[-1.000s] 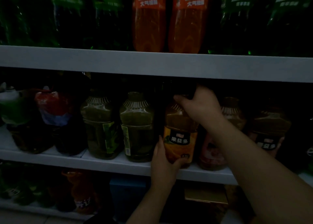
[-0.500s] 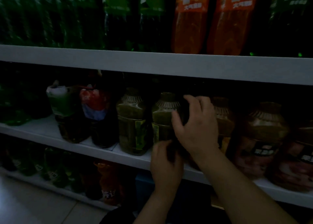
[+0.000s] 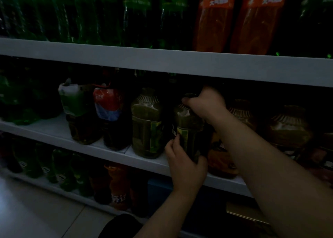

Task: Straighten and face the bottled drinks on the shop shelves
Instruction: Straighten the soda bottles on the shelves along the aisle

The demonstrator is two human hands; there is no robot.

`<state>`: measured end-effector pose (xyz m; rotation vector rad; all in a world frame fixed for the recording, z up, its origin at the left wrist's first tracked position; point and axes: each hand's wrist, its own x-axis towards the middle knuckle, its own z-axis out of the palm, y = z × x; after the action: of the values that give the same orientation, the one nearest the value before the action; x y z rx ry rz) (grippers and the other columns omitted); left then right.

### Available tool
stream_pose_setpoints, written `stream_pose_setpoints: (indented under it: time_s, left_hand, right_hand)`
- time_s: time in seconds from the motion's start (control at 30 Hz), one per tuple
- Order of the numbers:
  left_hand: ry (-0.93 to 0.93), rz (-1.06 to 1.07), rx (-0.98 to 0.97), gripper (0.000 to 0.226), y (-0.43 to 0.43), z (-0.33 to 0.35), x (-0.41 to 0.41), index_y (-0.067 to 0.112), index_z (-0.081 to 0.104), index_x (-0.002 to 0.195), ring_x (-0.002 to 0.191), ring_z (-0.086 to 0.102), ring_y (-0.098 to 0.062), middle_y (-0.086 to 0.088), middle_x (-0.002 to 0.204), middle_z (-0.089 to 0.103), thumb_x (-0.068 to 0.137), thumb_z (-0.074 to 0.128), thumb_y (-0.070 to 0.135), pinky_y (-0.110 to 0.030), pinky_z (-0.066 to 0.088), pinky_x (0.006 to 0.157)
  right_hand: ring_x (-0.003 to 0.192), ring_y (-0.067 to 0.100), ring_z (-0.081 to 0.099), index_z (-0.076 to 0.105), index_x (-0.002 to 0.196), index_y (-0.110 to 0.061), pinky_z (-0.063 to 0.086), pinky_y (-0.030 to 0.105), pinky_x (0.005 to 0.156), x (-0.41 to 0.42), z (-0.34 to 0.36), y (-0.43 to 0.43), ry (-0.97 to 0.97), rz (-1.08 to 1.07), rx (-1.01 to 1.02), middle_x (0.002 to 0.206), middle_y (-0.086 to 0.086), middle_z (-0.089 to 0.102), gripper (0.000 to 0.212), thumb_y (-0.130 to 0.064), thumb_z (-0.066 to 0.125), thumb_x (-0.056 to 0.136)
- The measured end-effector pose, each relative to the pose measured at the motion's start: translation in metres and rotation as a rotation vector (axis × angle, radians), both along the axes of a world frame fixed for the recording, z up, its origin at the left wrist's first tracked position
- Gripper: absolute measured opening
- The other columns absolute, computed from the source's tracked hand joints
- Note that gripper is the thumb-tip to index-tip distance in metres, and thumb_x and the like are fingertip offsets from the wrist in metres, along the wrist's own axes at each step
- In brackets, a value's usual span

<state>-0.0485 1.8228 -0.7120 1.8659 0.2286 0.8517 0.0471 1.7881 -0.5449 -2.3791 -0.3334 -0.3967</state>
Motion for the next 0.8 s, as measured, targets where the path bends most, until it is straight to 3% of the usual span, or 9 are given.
stream_pose_setpoints:
  time_s: [0.17,0.3,0.4,0.5,0.63,0.8]
  left_hand:
    - [-0.041,0.039,-0.009,0.050,0.028,0.006,0.006,0.023,0.043,0.123,0.105,0.043,-0.006,0.011,0.115,0.036,0.077,0.064,0.019,-0.035,0.046,0.093]
    - [0.032,-0.123,0.016,0.069,0.051,0.014,0.015,0.027,0.033,0.138,0.119,0.040,-0.004,0.012,0.131,0.039,0.079,0.069,0.029,-0.026,0.037,0.098]
    - [0.117,-0.251,-0.029,0.081,0.056,0.011,0.020,0.034,0.019,0.139,0.121,0.044,-0.009,0.008,0.133,0.042,0.079,0.072,0.036,-0.027,0.040,0.097]
    - [0.143,-0.175,0.029,0.086,0.052,0.009,0.025,0.028,0.019,0.138,0.123,0.042,-0.017,0.002,0.133,0.037,0.075,0.077,0.038,-0.037,0.041,0.103]
    - [0.106,-0.015,0.065,0.088,0.035,0.012,0.025,0.016,0.032,0.132,0.120,0.040,-0.020,-0.002,0.129,0.039,0.065,0.084,0.040,-0.043,0.041,0.102]
    - [0.063,0.131,0.162,0.083,0.025,0.011,0.022,0.013,0.042,0.123,0.115,0.045,-0.023,-0.006,0.124,0.045,0.059,0.085,0.046,-0.043,0.043,0.097]
  right_hand:
    - [0.086,0.018,0.061,0.058,0.114,-0.024,0.055,0.033,0.075,0.001,-0.001,-0.010,0.070,0.128,0.141,0.097,-0.003,0.062,0.046,-0.040,0.074,0.075]
    - [0.088,0.012,0.060,0.057,0.118,-0.023,0.047,0.017,0.063,0.002,0.004,-0.018,0.140,0.264,0.272,0.091,-0.011,0.059,0.045,-0.025,0.076,0.078]
    - [0.096,0.009,0.057,0.052,0.127,-0.024,0.042,0.012,0.065,0.000,0.008,-0.025,0.148,0.346,0.218,0.105,-0.012,0.058,0.050,-0.024,0.072,0.081]
    - [0.104,0.013,0.055,0.050,0.130,-0.027,0.042,0.021,0.076,-0.002,0.007,-0.020,0.086,0.328,0.110,0.118,-0.005,0.058,0.053,-0.041,0.068,0.082]
    - [0.107,0.020,0.057,0.053,0.125,-0.024,0.042,0.025,0.078,-0.003,-0.001,-0.004,-0.071,0.099,0.060,0.119,-0.001,0.061,0.071,-0.067,0.065,0.070]
    - [0.100,0.018,0.059,0.059,0.116,-0.024,0.042,0.023,0.074,0.002,0.001,-0.007,-0.087,0.125,0.105,0.108,-0.003,0.064,0.055,-0.053,0.073,0.071]
